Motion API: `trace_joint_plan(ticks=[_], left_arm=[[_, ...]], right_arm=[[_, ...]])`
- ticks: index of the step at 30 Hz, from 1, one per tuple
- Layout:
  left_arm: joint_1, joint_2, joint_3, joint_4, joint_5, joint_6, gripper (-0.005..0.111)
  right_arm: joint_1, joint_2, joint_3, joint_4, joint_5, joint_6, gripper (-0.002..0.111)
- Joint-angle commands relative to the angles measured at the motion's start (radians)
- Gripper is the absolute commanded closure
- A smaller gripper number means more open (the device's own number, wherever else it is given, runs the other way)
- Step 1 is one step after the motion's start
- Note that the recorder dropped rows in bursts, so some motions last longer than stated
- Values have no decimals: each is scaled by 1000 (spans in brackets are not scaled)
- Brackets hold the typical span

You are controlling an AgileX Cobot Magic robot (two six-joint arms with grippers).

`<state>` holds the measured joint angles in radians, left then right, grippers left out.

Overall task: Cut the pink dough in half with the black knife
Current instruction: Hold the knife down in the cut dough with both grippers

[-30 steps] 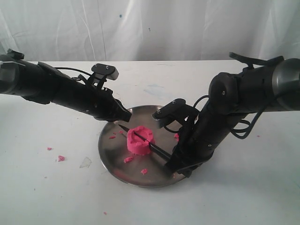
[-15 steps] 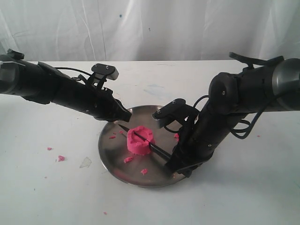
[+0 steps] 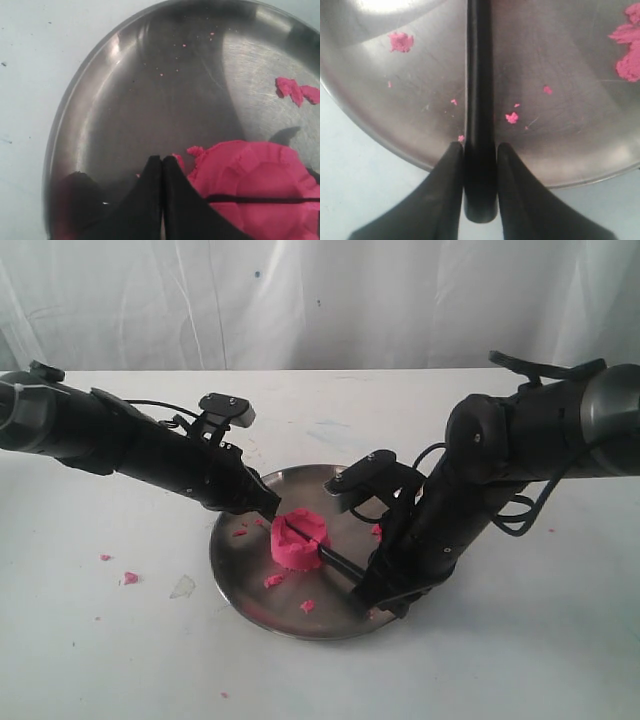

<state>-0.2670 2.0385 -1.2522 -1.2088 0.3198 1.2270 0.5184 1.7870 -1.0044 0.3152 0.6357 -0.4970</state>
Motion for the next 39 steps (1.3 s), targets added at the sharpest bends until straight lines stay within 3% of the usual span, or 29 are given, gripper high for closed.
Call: trace_joint_plan(ticks=[1,39], left_arm=[[1,19,6,-10,14,6,107],[1,44,6,-9,11,6,107]], right_arm=[[-1,-1,1,3,-14,3,108],[-1,34,1,0,-29,3,108]])
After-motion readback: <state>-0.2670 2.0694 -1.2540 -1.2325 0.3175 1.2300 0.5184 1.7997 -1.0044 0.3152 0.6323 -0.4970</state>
